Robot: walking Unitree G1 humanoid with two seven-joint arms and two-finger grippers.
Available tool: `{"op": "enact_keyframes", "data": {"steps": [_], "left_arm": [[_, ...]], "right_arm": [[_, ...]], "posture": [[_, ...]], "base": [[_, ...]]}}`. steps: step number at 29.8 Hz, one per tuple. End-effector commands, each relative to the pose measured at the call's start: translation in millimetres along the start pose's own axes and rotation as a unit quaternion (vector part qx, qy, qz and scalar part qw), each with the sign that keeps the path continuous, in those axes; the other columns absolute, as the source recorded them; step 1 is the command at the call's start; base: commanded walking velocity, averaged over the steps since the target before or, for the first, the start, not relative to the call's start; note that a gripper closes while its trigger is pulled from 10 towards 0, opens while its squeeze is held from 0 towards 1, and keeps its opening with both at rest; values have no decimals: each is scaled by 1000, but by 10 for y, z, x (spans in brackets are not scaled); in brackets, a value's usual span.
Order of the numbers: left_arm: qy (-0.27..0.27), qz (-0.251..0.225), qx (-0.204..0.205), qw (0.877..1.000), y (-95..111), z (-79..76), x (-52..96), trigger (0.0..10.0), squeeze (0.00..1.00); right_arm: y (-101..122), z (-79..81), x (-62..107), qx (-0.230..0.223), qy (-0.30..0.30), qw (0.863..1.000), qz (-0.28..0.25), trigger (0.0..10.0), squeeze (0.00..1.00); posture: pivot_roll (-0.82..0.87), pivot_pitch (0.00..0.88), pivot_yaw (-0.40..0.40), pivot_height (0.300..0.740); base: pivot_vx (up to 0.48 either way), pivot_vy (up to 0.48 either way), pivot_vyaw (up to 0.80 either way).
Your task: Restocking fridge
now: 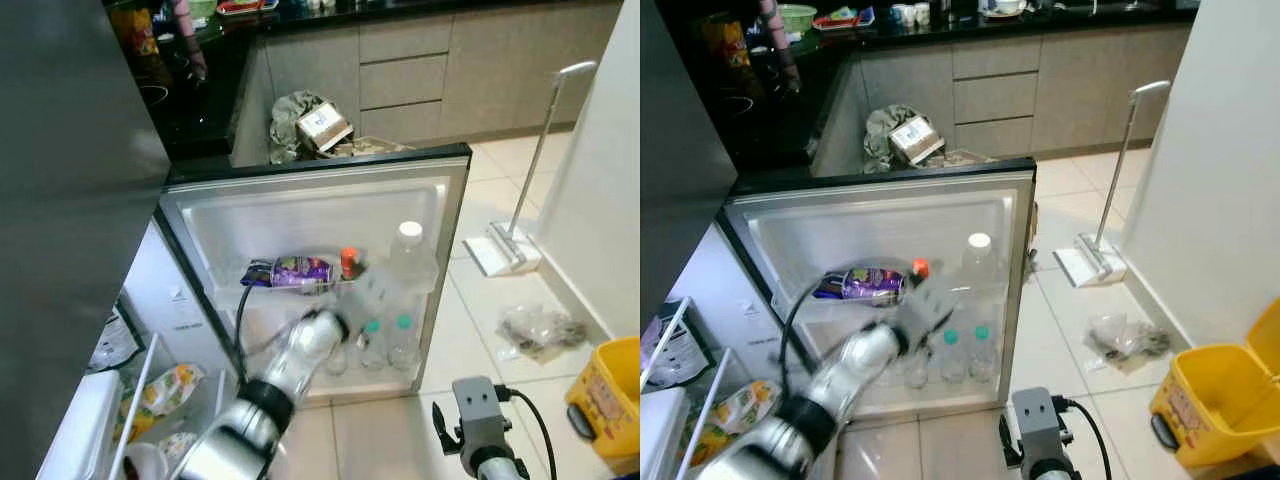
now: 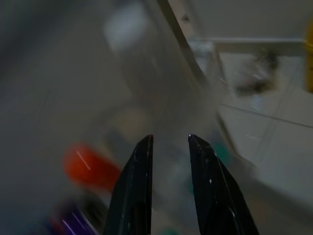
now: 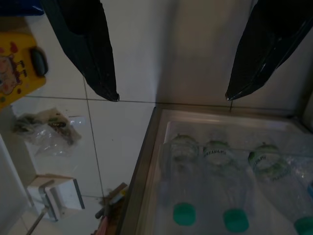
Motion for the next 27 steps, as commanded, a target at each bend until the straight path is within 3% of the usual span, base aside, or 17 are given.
{"op": "enact_keyframes", "data": {"steps": [1, 3, 7, 10, 11, 15, 22, 27], "left_arm": [[0, 18, -8, 1000, -66, -37, -21, 10000, 0], [-25, -4, -41, 999, 174, 92, -92, 10000, 0], [-33, -4, -74, 997, 217, 131, -106, 10000, 0], [-39, 8, -88, 995, 191, 140, -113, 10000, 0], [-29, 39, -123, 991, 114, 208, -125, 10000, 0], [-5, 75, -172, 982, 21, 286, -127, 10000, 0], [-10, 87, -191, 978, -35, 149, -146, 10000, 0], [5, 88, -196, 977, -17, 151, -163, 10000, 0]], "right_arm": [[-19, 36, 28, -1, -1, 1000, -1, 10000, 0], [21, 30, 13, 1, -4, 1000, -8, 10000, 0], [41, 32, 6, 3, -4, 1000, -12, 10000, 0], [49, 33, 1, 5, -2, 1000, -14, 10000, 0], [64, 25, -11, 8, -2, 1000, -15, 10000, 0], [89, 10, -22, 7, -7, 1000, -20, 10000, 0], [81, 59, 3, 8, -5, 1000, -22, 10000, 0], [92, 75, 5, 8, -5, 1000, -24, 10000, 0]], "posture": [[-195, 83, 111, 740], [-200, 91, 123, 740], [-194, 94, 125, 740], [-191, 94, 130, 740], [-194, 95, 138, 740], [-198, 94, 142, 740], [-206, 108, 155, 740], [-216, 132, 165, 740]], "base": [[0, 0, 0], [0, 0, 0], [0, 0, 0], [0, 0, 0], [0, 0, 0], [0, 0, 0], [0, 0, 0], [0, 0, 0]]}}
Point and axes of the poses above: a point about 5 cm out from each wrist's last joint towards the gripper, its own x axis pointing back from the gripper into the wrist, its own y axis along the axis of the wrist's last joint, z = x × y, the point moved 5 cm from there along -x, pointing out of the wrist towards the gripper, and after that the axes turned 6 degrees about x, right-handed, at the moved point
